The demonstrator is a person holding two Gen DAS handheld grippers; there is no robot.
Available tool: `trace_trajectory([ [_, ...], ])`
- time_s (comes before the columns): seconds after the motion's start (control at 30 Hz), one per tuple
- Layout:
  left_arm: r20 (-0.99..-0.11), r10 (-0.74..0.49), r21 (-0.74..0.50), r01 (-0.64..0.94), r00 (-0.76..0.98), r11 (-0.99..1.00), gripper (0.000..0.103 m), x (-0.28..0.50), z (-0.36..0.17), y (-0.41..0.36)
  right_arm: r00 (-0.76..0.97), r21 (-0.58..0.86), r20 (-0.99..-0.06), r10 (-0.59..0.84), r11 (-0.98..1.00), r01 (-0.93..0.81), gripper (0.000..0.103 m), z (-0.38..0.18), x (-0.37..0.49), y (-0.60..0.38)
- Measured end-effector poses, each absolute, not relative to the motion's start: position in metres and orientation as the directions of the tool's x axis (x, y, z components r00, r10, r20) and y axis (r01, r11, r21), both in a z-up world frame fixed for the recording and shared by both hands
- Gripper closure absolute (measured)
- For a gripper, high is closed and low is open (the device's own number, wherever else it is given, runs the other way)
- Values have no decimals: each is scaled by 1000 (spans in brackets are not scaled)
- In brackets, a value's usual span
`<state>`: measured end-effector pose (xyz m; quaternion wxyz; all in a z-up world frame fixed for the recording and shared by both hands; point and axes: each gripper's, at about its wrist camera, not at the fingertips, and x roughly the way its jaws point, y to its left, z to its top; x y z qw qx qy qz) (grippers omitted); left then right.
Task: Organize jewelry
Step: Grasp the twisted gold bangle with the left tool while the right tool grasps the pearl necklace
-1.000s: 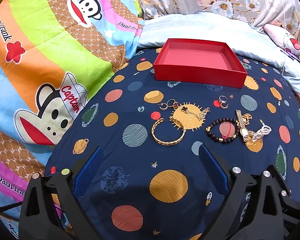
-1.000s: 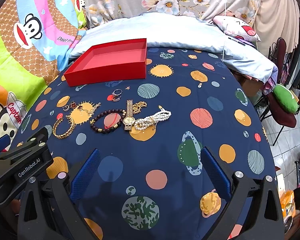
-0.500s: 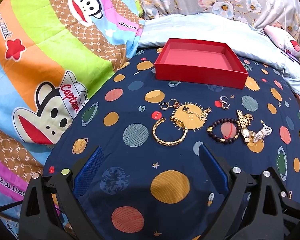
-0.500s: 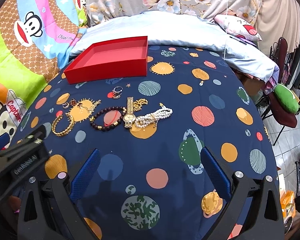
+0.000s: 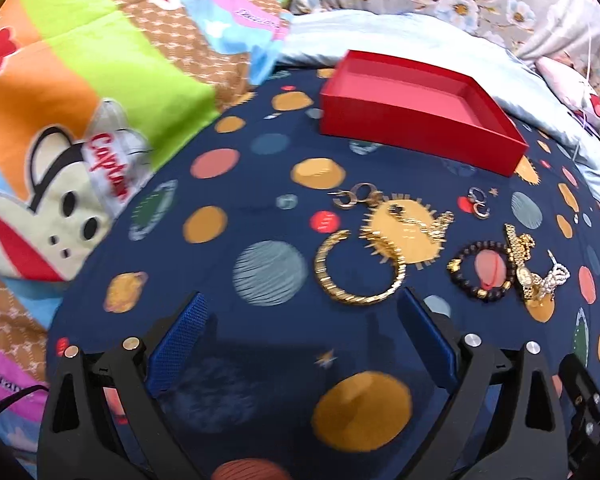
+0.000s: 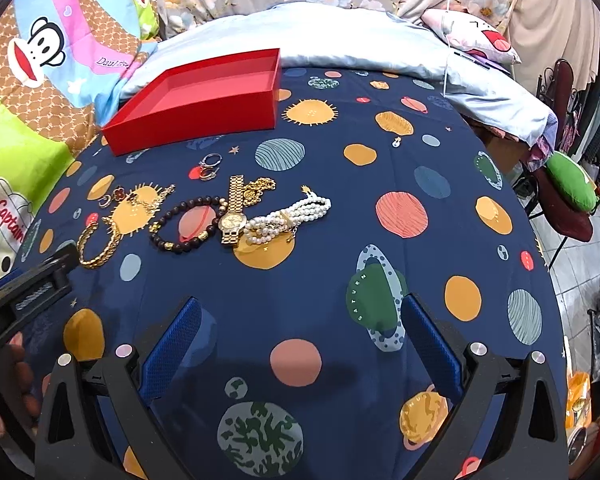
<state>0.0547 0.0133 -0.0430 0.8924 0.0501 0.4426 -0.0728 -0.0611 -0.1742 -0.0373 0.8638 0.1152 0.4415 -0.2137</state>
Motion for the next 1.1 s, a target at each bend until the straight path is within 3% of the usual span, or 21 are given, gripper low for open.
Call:
trace_trajectory([
  [0.17,-819,-83,40,202,568,979,12,68,-62,-12,500,1,-821,-276,875,484,5,-42,-56,-181],
  [0.2,-827,-90,36,212,555,977,22,71,-67,-16,496,1,-823,-275,873,487,5,-43,-55,-183],
  [0.4,-821,-125,8,231,557,973,46,78,-68,-23,492,9,-828,-269,871,492,5,-48,-48,-191],
  [0.6,-829,-174,-54,234,532,971,47,81,-64,-16,515,53,-824,-236,873,485,8,-47,-34,-200],
  [0.87,-804,-160,-53,198,572,979,47,82,-45,6,520,158,-840,-153,849,505,37,-53,-8,-214],
  [1.03,-806,-158,-56,191,571,980,47,83,-44,12,496,150,-853,-162,834,530,45,-62,6,-214],
  [1.1,-807,-159,-57,192,569,980,47,82,-45,13,491,122,-851,-187,839,531,52,-63,11,-212],
])
